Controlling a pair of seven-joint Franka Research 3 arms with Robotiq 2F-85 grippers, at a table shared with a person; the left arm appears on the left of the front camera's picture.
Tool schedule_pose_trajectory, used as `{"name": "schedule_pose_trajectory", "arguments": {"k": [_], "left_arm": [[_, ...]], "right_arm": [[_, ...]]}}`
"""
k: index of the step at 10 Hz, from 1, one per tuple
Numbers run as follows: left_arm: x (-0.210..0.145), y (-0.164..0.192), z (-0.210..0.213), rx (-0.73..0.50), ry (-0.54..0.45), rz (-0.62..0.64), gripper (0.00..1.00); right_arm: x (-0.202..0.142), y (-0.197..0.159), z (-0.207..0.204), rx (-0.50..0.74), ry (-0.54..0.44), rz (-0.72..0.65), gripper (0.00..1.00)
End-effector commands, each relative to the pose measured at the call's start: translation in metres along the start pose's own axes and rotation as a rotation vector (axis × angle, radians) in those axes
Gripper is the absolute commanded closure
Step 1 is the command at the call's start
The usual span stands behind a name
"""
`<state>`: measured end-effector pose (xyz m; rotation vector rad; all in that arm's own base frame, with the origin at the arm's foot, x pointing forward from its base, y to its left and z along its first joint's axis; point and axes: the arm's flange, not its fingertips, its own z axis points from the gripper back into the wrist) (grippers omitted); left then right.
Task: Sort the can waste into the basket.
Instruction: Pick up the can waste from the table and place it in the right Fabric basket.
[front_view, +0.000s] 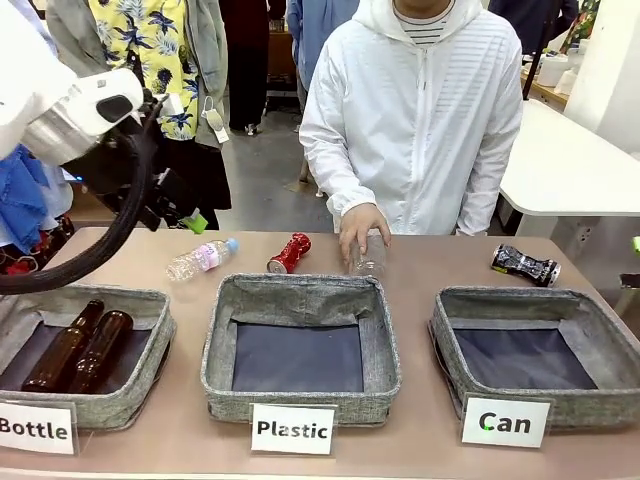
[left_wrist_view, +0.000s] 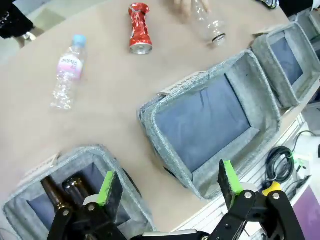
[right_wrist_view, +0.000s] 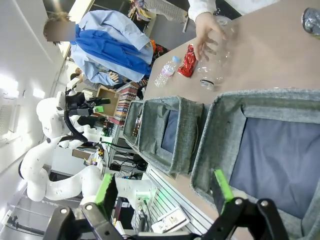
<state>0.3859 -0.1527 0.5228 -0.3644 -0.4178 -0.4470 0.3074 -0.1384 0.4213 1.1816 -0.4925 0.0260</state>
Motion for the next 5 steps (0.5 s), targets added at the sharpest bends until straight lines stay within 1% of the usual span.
{"name": "schedule_pose_trajectory", "arguments": {"k": [1, 2, 3, 4, 5], "left_arm": [[0.014, -0.005, -0.010, 0.026, -0.041, 0.084, 0.00], [0.051, -0.009, -0.028, 0.086, -0.111, 0.273, 0.00], [0.087, -0.018, -0.047, 0.118, -0.049, 0.276, 0.00], [0.115, -0.023, -0.066, 0.144, -0.031, 0.298, 0.00], [0.134, -0.021, -0.079, 0.173, 0.058, 0.290, 0.00]], "right_arm": [[0.003, 0.000, 0.000, 0.022, -0.025, 0.025, 0.00], [0.003, 0.000, 0.000, 0.022, -0.025, 0.025, 0.00], [0.003, 0.000, 0.000, 0.022, -0.025, 0.025, 0.00], [0.003, 0.000, 0.000, 0.022, -0.025, 0.025, 0.00], [0.003, 0.000, 0.000, 0.022, -0.025, 0.025, 0.00]]}}
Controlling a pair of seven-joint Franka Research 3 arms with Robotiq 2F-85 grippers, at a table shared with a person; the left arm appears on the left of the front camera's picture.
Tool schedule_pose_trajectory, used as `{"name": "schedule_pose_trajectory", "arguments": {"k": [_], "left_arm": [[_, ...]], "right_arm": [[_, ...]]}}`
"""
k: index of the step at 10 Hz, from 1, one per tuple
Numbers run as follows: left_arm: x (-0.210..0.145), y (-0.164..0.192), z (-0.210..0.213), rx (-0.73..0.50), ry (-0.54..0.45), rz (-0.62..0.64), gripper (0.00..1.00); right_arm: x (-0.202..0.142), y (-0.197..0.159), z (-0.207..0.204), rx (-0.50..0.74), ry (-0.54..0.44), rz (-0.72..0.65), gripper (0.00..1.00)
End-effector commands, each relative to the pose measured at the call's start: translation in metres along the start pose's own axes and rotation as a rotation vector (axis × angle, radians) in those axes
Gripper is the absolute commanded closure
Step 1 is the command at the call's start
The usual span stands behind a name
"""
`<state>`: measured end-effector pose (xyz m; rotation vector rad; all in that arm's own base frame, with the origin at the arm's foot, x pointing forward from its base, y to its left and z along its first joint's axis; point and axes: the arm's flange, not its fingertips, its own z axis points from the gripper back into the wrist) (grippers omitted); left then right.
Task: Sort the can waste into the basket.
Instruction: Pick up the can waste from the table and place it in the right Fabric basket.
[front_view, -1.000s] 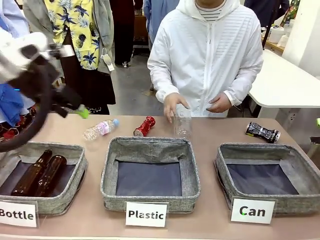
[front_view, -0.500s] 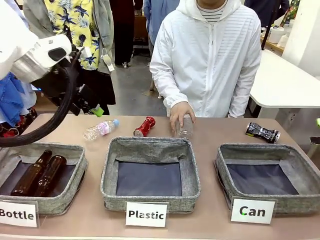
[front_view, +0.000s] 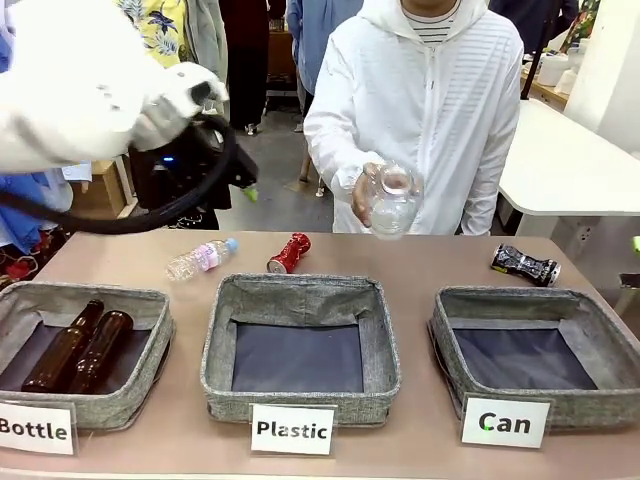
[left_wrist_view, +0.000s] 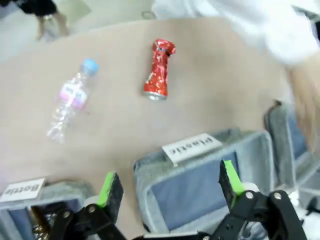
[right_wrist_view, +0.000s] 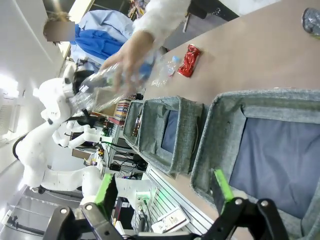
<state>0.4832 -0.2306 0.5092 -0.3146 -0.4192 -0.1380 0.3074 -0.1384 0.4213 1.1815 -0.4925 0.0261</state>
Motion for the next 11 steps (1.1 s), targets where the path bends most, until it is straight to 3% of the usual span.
{"name": "schedule_pose_trajectory", "arguments": {"k": [1, 3, 4, 6, 8, 11], "left_arm": [[0.027, 0.009, 0.019, -0.035, 0.137, -0.036, 0.00], [-0.005, 0.106, 0.082, -0.190, 0.139, -0.007, 0.00], [-0.040, 0.168, 0.105, -0.335, 0.156, -0.061, 0.00], [-0.093, 0.241, 0.109, -0.565, 0.159, -0.177, 0.00], [-0.120, 0.273, 0.093, -0.698, 0.118, -0.161, 0.00], [-0.125, 0.277, 0.087, -0.711, 0.122, -0.148, 0.00]], "right_arm": [[0.003, 0.000, 0.000, 0.022, -0.025, 0.025, 0.00], [0.003, 0.000, 0.000, 0.022, -0.025, 0.025, 0.00], [0.003, 0.000, 0.000, 0.022, -0.025, 0.025, 0.00], [0.003, 0.000, 0.000, 0.022, -0.025, 0.025, 0.00], [0.003, 0.000, 0.000, 0.022, -0.025, 0.025, 0.00], [0.003, 0.000, 0.000, 0.022, -0.025, 0.025, 0.00]]}}
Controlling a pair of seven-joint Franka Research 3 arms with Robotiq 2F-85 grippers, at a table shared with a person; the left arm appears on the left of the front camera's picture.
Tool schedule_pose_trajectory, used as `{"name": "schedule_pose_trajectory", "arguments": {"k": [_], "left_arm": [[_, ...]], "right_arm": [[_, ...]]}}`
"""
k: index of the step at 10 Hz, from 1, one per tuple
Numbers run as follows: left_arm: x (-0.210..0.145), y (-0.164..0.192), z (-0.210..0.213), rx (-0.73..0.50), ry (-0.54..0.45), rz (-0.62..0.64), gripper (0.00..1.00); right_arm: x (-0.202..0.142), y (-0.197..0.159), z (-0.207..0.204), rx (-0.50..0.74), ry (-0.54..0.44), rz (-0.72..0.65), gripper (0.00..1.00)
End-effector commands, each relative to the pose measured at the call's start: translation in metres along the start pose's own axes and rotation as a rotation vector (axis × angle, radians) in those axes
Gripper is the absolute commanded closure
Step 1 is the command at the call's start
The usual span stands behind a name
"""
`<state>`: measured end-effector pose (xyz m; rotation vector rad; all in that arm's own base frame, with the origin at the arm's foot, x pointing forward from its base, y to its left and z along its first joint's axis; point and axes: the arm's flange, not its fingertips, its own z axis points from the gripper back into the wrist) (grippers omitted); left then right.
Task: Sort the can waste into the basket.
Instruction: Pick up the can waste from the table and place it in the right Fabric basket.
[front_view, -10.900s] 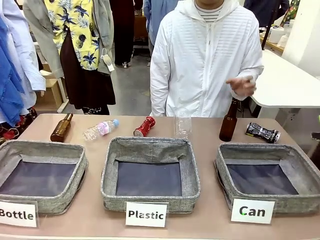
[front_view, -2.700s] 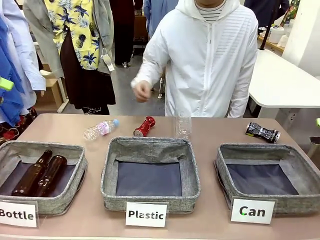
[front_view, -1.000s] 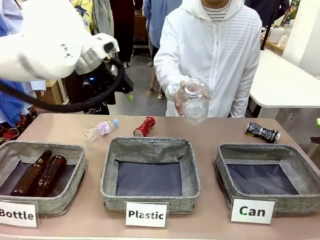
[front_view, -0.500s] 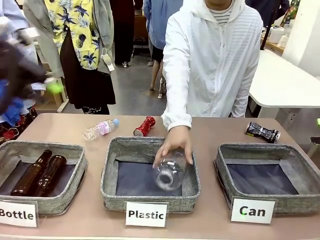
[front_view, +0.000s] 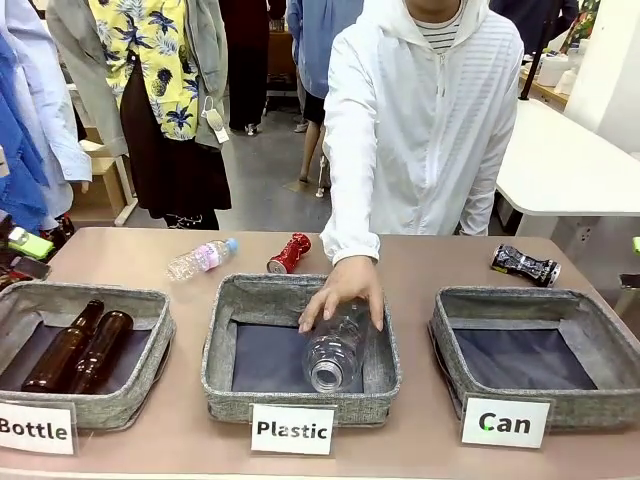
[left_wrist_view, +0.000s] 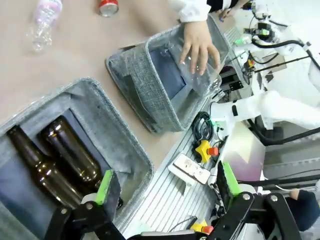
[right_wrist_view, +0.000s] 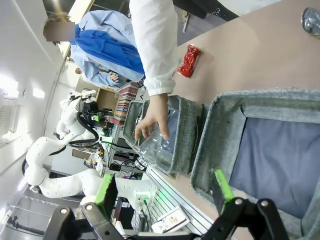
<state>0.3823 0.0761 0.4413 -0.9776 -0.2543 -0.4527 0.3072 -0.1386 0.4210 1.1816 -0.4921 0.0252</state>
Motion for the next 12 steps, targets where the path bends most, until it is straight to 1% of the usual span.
{"name": "schedule_pose_trajectory", "arguments": {"k": [1, 2, 4, 5, 7, 8, 10, 11, 12], "left_arm": [[0.023, -0.017, -0.003, 0.032, 0.012, 0.010, 0.00], [0.035, -0.027, -0.009, 0.087, 0.009, 0.061, 0.00], [0.069, -0.051, -0.022, 0.178, 0.042, 0.106, 0.00], [0.088, -0.065, -0.035, 0.256, 0.059, 0.134, 0.00], [0.143, -0.097, -0.079, 0.426, 0.139, 0.169, 0.00], [0.166, -0.113, -0.108, 0.510, 0.160, 0.168, 0.00], [0.199, -0.132, -0.169, 0.637, 0.256, 0.128, 0.00], [0.209, -0.137, -0.192, 0.720, 0.244, 0.148, 0.00], [0.211, -0.141, -0.189, 0.705, 0.223, 0.198, 0.00]], "right_arm": [[0.003, 0.000, -0.001, 0.022, -0.025, 0.026, 0.00], [0.003, 0.000, -0.001, 0.022, -0.025, 0.026, 0.00], [0.003, 0.000, -0.001, 0.022, -0.025, 0.026, 0.00], [0.003, 0.000, -0.001, 0.022, -0.025, 0.026, 0.00], [0.003, 0.000, -0.001, 0.022, -0.025, 0.026, 0.00], [0.003, 0.000, -0.001, 0.022, -0.025, 0.026, 0.00], [0.003, 0.000, -0.001, 0.022, -0.025, 0.026, 0.00], [0.003, 0.000, -0.001, 0.022, -0.025, 0.026, 0.00], [0.003, 0.000, -0.001, 0.022, -0.025, 0.026, 0.00]]}}
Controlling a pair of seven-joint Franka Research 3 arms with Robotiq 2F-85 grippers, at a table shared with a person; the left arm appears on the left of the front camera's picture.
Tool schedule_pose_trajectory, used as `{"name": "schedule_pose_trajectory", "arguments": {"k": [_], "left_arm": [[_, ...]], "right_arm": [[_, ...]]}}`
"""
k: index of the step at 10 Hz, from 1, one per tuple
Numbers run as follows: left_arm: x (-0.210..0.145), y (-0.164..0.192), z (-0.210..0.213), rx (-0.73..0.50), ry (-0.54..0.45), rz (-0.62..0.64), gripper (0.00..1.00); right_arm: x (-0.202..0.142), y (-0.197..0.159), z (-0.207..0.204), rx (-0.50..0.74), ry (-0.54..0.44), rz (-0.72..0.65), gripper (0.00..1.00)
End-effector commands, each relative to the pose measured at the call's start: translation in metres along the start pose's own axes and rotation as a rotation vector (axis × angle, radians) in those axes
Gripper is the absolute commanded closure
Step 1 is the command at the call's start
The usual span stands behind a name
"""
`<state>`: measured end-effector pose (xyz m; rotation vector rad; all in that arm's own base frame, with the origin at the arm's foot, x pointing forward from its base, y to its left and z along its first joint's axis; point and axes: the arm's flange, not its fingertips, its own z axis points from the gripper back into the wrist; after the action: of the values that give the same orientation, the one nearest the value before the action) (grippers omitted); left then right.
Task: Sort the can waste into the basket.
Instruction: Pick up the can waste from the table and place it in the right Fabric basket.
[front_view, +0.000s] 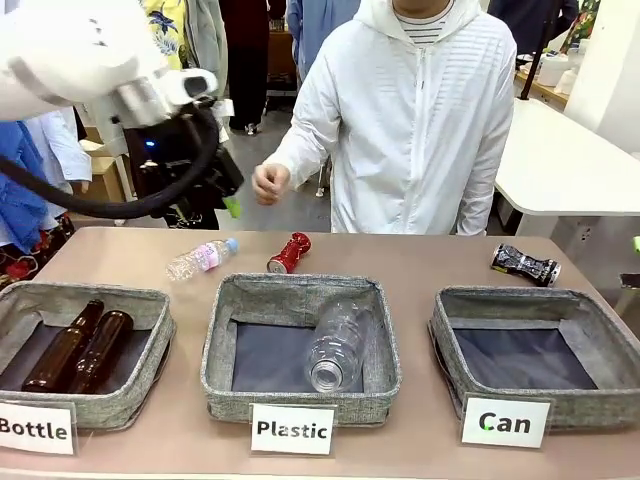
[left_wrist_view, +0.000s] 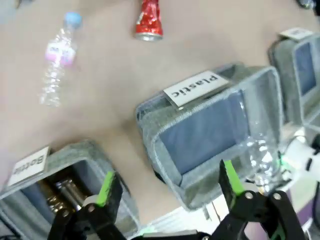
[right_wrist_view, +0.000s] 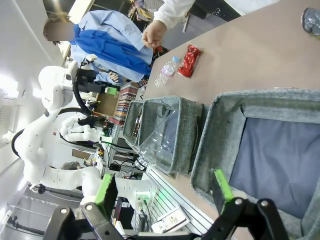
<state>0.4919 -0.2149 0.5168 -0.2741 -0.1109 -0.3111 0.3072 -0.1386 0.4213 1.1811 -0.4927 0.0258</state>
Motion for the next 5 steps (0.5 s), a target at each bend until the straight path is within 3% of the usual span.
{"name": "schedule_pose_trajectory", "arguments": {"k": [1, 2, 3, 5], "left_arm": [[-0.012, 0.010, 0.010, -0.043, -0.017, -0.024, 0.00], [0.000, 0.000, 0.000, 0.000, 0.000, 0.000, 0.00], [-0.026, 0.034, 0.029, -0.153, -0.043, -0.111, 0.00], [-0.094, 0.145, 0.087, -0.536, -0.138, -0.268, 0.00]], "right_arm": [[0.003, 0.000, -0.001, 0.023, -0.024, 0.025, 0.00], [0.003, 0.000, -0.001, 0.023, -0.024, 0.025, 0.00], [0.003, 0.000, -0.001, 0.023, -0.024, 0.025, 0.00], [0.003, 0.000, -0.001, 0.023, -0.024, 0.025, 0.00]]}}
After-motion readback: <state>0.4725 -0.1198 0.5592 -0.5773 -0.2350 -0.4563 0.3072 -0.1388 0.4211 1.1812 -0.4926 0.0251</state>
